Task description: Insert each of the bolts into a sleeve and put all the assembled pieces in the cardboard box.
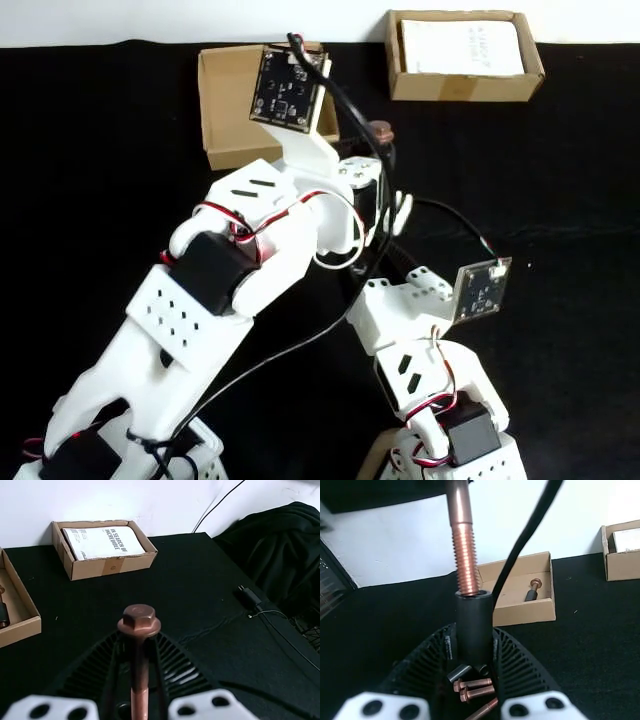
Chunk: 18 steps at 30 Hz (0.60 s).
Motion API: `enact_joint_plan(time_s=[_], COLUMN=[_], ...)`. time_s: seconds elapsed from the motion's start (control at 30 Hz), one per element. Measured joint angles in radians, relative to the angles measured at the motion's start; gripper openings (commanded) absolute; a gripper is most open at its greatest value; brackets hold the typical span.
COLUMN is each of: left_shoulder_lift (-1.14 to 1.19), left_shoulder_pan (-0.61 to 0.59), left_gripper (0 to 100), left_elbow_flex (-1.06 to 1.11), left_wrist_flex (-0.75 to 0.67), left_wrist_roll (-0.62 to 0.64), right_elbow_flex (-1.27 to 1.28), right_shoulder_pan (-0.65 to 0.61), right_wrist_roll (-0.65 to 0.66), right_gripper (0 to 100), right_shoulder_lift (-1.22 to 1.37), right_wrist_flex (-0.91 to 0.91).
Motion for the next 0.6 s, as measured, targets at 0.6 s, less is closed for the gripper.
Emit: enact_joint_plan(time_s=[0.6], left_shoulder_lift=[0.000], left_shoulder_pan=[-0.003], left_gripper=[1], left_elbow_flex=[0.018], left_wrist_flex=[0.000], left_wrist_roll=[-0.075], right_elbow_flex=[0.000], right_shoulder_pan=[-0.003], right_wrist_roll=[0.000], right_gripper=[0.7], right_shoulder_lift=[0.002], right_wrist_flex=[0.000])
